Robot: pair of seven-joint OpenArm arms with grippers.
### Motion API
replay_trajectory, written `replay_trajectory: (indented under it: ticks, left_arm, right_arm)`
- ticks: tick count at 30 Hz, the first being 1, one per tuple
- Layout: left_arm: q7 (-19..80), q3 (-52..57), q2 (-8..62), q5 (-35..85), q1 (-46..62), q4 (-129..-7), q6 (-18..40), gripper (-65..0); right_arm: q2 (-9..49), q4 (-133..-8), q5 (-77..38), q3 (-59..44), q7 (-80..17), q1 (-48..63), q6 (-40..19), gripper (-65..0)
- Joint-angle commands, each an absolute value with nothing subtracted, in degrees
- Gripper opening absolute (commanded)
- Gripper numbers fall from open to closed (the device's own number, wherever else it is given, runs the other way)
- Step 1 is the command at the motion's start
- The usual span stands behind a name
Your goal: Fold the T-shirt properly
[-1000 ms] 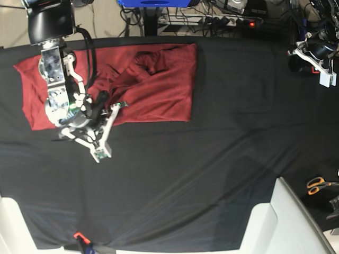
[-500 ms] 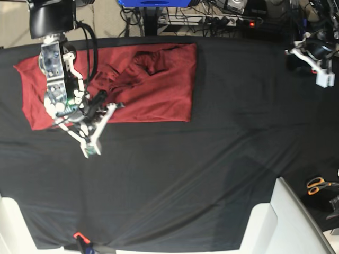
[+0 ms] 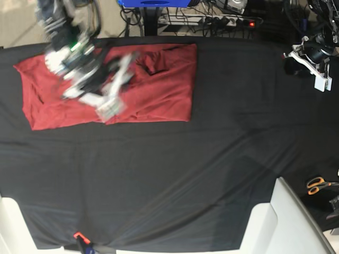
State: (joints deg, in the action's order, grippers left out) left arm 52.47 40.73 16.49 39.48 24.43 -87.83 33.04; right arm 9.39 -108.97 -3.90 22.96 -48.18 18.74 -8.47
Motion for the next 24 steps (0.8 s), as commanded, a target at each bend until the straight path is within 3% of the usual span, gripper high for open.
replay_trajectory:
  ticks: [1, 6, 11, 24]
  left_arm:
    - [51.6, 41.1, 17.5, 40.4, 24.0, -88.6, 33.3, -65.0]
    - [51.6, 41.1, 17.5, 40.4, 23.4, -86.6, 33.3, -65.0]
    - [51.6, 41.1, 17.5, 40.4, 23.3, -84.5, 33.3, -65.0]
    - [51.6, 41.1, 17.5, 40.4, 23.8, -84.6, 33.3, -65.0]
  right_arm:
    - [9.6, -109.4, -3.3, 23.8, -47.2, 18.3, -7.8, -33.8]
    - [9.5, -109.3, -3.3, 27.6, -47.3, 18.9, -7.6, -33.8]
    - [9.8, -107.4, -3.3, 32.7, -47.1, 17.6, 0.0, -33.8]
    - [9.5, -100.5, -3.4, 34.2, -43.3, 16.0, 0.2, -33.8]
